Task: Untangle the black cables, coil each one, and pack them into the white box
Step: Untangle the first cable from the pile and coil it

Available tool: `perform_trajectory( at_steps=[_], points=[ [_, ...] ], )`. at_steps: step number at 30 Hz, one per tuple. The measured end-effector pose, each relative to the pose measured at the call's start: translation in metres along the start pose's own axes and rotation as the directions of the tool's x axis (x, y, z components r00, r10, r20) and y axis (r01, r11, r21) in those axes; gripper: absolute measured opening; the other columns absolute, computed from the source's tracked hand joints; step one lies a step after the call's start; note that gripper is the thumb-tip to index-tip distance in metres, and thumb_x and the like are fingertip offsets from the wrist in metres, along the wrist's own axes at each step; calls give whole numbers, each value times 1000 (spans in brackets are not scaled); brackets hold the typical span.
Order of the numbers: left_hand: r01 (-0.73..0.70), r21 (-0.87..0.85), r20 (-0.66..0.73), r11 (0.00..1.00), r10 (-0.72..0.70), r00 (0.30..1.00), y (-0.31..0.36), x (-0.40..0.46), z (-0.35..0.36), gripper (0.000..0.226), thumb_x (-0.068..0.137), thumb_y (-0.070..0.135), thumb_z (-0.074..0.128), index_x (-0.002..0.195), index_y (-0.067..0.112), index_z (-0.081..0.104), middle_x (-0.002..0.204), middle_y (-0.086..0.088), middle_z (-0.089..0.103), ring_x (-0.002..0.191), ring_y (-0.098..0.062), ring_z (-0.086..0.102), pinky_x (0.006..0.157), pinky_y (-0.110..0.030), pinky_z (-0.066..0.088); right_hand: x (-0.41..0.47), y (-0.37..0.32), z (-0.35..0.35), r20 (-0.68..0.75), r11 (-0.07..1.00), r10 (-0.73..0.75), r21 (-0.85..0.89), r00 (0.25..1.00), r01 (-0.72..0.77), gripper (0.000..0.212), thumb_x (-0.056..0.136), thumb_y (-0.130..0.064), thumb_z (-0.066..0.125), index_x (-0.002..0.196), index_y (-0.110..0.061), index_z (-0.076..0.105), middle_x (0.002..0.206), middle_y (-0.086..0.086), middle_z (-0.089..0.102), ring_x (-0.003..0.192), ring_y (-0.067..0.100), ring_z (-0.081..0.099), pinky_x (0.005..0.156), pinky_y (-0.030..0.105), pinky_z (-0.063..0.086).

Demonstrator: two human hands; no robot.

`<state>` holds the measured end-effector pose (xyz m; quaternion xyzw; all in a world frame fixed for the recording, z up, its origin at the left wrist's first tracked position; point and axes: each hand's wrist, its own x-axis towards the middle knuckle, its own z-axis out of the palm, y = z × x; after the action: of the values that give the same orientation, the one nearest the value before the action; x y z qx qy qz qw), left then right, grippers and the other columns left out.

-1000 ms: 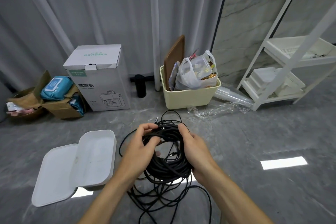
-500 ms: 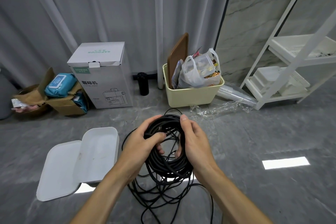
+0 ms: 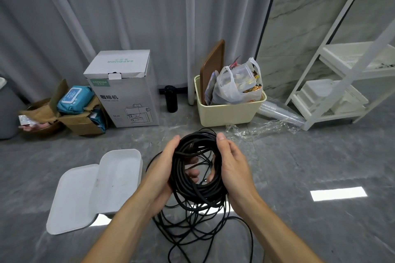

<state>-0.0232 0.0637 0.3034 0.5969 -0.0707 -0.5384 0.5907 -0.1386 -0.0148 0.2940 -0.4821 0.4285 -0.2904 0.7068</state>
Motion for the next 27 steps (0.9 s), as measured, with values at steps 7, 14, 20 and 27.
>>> perform_trajectory(
  at_steps=[7,14,20,27],
  points=[
    [3,-177,-87,984,-19,996,2,2,3,42,92,53,59,82,12,58,56,1,44,41,-11,38,41,-22,40,2,-3,-4,148,987,136,70,980,-147,42,94,-51,56,115,-15,59,92,8,72,68,23,66,67,39,58],
    [12,-103,17,995,-11,1000,-11,6,-7,58,73,43,78,123,15,66,108,-6,64,91,-20,65,80,-42,60,11,-2,-12,158,933,207,265,965,-243,39,90,-32,69,120,-12,55,72,6,60,52,21,56,53,32,51],
    [-34,-29,-68,999,32,997,-19,5,-2,63,80,-6,63,133,25,52,92,-4,65,83,-20,62,70,-38,50,13,-2,-18,202,942,169,254,965,-218,41,88,-29,71,122,-14,54,77,7,61,63,24,60,63,36,53],
    [-147,127,-123,981,162,979,-17,3,-6,61,85,-7,60,130,34,50,105,0,69,83,-19,66,80,-34,54,13,2,-23,245,968,244,-1,938,-251,19,92,-21,68,110,-15,63,90,5,71,82,22,69,68,32,55]
  ],
)
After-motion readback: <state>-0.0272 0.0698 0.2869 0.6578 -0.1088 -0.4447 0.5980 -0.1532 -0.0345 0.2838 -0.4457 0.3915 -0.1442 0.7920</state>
